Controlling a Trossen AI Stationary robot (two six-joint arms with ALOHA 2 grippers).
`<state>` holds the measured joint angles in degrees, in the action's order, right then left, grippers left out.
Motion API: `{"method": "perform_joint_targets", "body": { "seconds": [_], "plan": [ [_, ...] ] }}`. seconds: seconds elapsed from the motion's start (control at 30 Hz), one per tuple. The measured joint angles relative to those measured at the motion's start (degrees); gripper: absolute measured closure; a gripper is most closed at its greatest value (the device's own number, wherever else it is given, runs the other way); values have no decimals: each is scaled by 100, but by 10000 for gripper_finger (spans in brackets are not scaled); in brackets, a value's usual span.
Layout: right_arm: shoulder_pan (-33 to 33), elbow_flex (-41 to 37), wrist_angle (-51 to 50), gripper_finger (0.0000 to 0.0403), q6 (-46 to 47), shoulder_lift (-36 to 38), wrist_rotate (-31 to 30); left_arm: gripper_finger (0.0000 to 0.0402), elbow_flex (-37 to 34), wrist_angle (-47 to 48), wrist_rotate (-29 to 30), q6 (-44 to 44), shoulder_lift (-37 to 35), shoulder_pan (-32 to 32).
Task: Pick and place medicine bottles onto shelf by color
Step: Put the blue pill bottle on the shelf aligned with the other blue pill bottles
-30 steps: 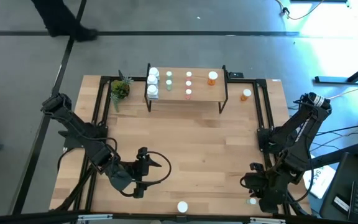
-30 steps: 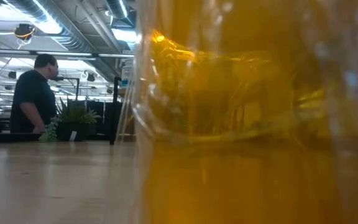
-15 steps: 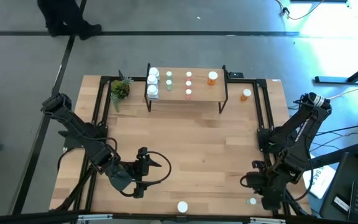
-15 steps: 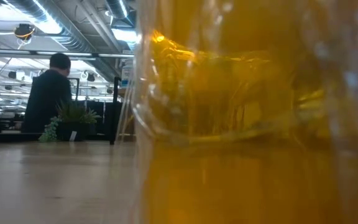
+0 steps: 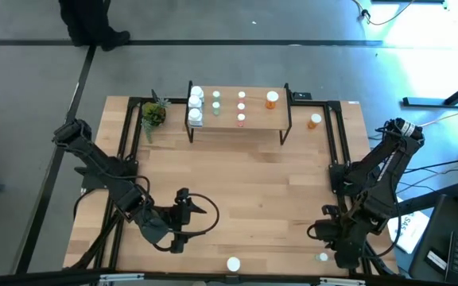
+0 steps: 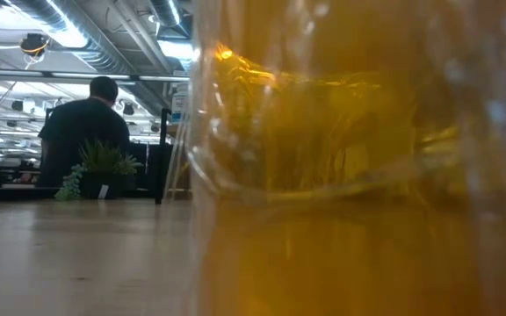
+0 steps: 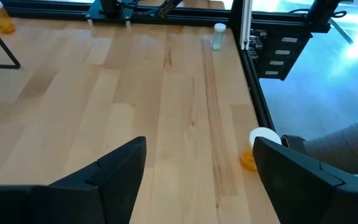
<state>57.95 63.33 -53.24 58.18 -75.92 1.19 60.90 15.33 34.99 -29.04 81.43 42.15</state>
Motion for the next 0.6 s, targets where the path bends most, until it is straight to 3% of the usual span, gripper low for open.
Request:
{"method": "perform_joint_targets", "body": {
  "seconds": [0.27, 0.6],
  "plan": [
    [66, 0, 6, 216, -329, -202, -29, 111, 0, 2, -5, 15, 0, 0],
    [398, 0, 150, 201, -1668, -952, -2, 111, 0, 2, -12, 13, 0, 0]
  ]
}}
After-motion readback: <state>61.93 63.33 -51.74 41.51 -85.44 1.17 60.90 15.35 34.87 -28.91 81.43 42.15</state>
